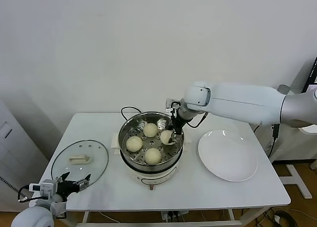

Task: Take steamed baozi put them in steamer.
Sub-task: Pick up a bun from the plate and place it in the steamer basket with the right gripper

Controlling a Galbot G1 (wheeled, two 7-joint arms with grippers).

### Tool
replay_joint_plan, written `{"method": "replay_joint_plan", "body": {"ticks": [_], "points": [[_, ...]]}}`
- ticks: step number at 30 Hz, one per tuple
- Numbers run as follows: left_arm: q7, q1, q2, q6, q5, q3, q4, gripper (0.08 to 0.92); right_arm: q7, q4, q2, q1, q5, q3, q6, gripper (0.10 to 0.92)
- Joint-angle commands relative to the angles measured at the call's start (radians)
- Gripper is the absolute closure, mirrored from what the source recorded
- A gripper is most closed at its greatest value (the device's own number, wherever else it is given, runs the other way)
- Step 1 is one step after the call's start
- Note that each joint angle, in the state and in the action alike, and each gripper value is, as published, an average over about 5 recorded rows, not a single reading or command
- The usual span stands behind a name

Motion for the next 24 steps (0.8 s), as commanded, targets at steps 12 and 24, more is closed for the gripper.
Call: {"method": "replay_joint_plan", "body": {"ticks": [12, 24], "points": [[0.000, 0.002, 0.001, -0.002, -0.009, -0.009, 0.003, 0.177, 0.045, -0.026, -0.002, -0.065, 0.023, 0.083, -0.013, 0.278], [-0.002, -0.006, -0.004, -0.001, -0.008, -0.018, 0.008, 0.177, 0.032, -0.003, -0.191, -0.052, 0.153, 0.263, 0.058, 0.203]]}}
